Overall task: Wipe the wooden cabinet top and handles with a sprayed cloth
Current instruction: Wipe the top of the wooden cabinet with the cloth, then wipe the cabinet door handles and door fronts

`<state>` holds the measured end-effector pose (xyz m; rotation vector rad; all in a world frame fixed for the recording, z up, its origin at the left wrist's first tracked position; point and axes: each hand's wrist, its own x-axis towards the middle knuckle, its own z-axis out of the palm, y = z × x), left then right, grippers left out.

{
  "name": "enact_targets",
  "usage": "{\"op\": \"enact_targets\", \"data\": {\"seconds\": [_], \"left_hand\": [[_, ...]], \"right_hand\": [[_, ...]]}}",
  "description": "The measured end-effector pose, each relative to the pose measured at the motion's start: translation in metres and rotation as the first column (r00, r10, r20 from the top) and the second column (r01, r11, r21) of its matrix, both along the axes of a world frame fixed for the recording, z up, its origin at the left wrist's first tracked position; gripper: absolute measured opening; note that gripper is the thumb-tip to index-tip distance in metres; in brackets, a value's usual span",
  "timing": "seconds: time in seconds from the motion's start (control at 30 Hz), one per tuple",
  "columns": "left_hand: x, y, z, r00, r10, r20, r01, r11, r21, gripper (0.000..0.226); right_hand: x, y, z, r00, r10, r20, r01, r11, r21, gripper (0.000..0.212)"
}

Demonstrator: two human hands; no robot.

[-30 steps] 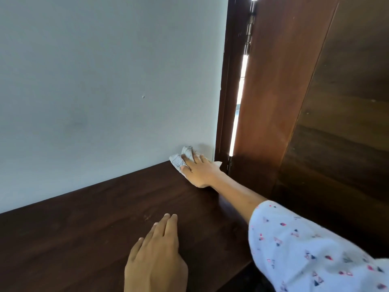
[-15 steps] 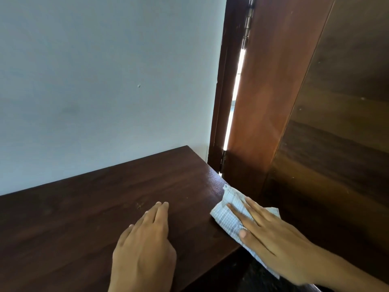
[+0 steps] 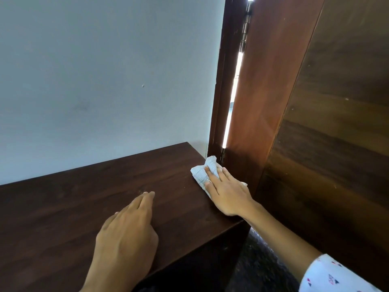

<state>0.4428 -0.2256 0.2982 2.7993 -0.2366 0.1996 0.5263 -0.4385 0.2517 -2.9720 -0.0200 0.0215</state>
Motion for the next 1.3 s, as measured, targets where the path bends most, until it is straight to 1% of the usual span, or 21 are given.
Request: {"op": "enact_targets", "data": {"seconds": [0.1, 0.13, 0.2, 0.23, 0.3, 0.43, 0.5, 0.57, 0.67, 0.73, 0.9, 0.93, 0.97, 1.0, 1.07, 1.1, 1.17, 1.2, 1.23, 1.27, 1.3], "left_hand": [[-0.01, 0.015, 0.004, 0.998, 0.053, 0.025, -0.054, 0.998, 0.017, 0.059], [-0.013, 0.021, 0.005, 0.997, 0.077, 0.03, -0.078, 0.997, 0.017, 0.059], [-0.019, 0.035, 0.007, 0.992, 0.118, 0.032, -0.119, 0.993, 0.014, 0.06], [-0.023, 0.041, 0.008, 0.99, 0.14, 0.028, -0.14, 0.99, 0.013, 0.06], [-0.031, 0.053, 0.011, 0.983, 0.184, 0.017, -0.185, 0.983, 0.013, 0.06], [-0.051, 0.07, 0.014, 0.974, 0.228, 0.012, -0.228, 0.973, 0.019, 0.059], [-0.062, 0.079, 0.015, 0.969, 0.245, 0.005, -0.245, 0.969, 0.013, 0.059], [-0.072, 0.089, 0.015, 0.965, 0.262, -0.001, -0.262, 0.965, 0.0, 0.057], [-0.085, 0.107, 0.013, 0.96, 0.279, -0.03, -0.28, 0.96, -0.029, 0.057], [-0.092, 0.122, 0.009, 0.96, 0.274, -0.052, -0.276, 0.96, -0.045, 0.057], [-0.109, 0.154, -0.004, 0.964, 0.266, -0.027, -0.267, 0.958, -0.101, 0.055], [-0.115, 0.157, -0.006, 0.963, 0.268, -0.01, -0.267, 0.956, -0.124, 0.054], [-0.121, 0.158, -0.009, 0.962, 0.272, 0.005, -0.269, 0.952, -0.145, 0.052], [-0.128, 0.158, -0.013, 0.961, 0.276, 0.02, -0.269, 0.949, -0.163, 0.051], [-0.142, 0.152, -0.024, 0.96, 0.276, 0.045, -0.263, 0.946, -0.187, 0.048], [-0.148, 0.148, -0.031, 0.962, 0.271, 0.044, -0.258, 0.947, -0.192, 0.046], [-0.16, 0.136, -0.044, 0.968, 0.251, 0.005, -0.245, 0.951, -0.187, 0.044], [-0.164, 0.129, -0.049, 0.972, 0.234, -0.025, -0.235, 0.956, -0.177, 0.042], [-0.167, 0.122, -0.053, 0.975, 0.215, -0.063, -0.223, 0.961, -0.166, 0.04], [-0.169, 0.115, -0.056, 0.974, 0.205, -0.093, -0.218, 0.964, -0.154, 0.039], [-0.17, 0.109, -0.057, 0.97, 0.218, -0.108, -0.232, 0.963, -0.139, 0.037]], "right_hand": [[-0.028, -0.002, -0.002, 0.997, 0.038, 0.06, -0.036, 0.998, -0.043, 0.055], [-0.039, -0.004, -0.005, 0.994, 0.059, 0.095, -0.052, 0.996, -0.078, 0.065], [-0.057, -0.006, -0.016, 0.977, 0.091, 0.192, -0.066, 0.989, -0.131, 0.092], [-0.064, -0.008, -0.023, 0.969, 0.101, 0.228, -0.063, 0.984, -0.17, 0.095], [-0.076, -0.009, -0.035, 0.958, 0.094, 0.27, -0.038, 0.978, -0.205, 0.086], [-0.093, 0.008, -0.04, 0.912, 0.037, 0.409, 0.04, 0.983, -0.177, 0.065], [-0.101, 0.02, -0.045, 0.905, 0.02, 0.424, 0.044, 0.989, -0.141, 0.068], [-0.111, 0.034, -0.051, 0.897, 0.016, 0.442, 0.026, 0.996, -0.087, 0.075], [-0.126, 0.058, -0.058, 0.843, -0.007, 0.538, -0.006, 1.0, 0.023, 0.068], [-0.135, 0.074, -0.062, 0.824, -0.022, 0.566, -0.04, 0.995, 0.096, 0.064], [-0.155, 0.107, -0.076, 0.834, 0.024, 0.551, -0.202, 0.943, 0.265, 0.05], [-0.16, 0.111, -0.08, 0.822, 0.043, 0.568, -0.258, 0.917, 0.304, 0.046], [-0.167, 0.115, -0.084, 0.82, 0.049, 0.571, -0.321, 0.865, 0.387, 0.046], [-0.175, 0.12, -0.088, 0.827, 0.053, 0.56, -0.385, 0.779, 0.494, 0.049], [-0.195, 0.13, -0.097, 0.842, -0.007, 0.539, -0.446, 0.551, 0.705, 0.053], [-0.205, 0.137, -0.102, 0.85, -0.086, 0.519, -0.425, 0.47, 0.774, 0.058], [-0.219, 0.15, -0.12, 0.872, -0.262, 0.414, -0.29, 0.405, 0.867, 0.071], [-0.223, 0.156, -0.13, 0.881, -0.309, 0.359, -0.232, 0.38, 0.896, 0.069], [-0.227, 0.161, -0.141, 0.889, -0.333, 0.314, -0.196, 0.344, 0.918, 0.059], [-0.23, 0.165, -0.15, 0.894, -0.355, 0.273, -0.16, 0.317, 0.935, 0.04], [-0.232, 0.167, -0.155, 0.901, -0.36, 0.241, -0.125, 0.317, 0.94, 0.023]]}}
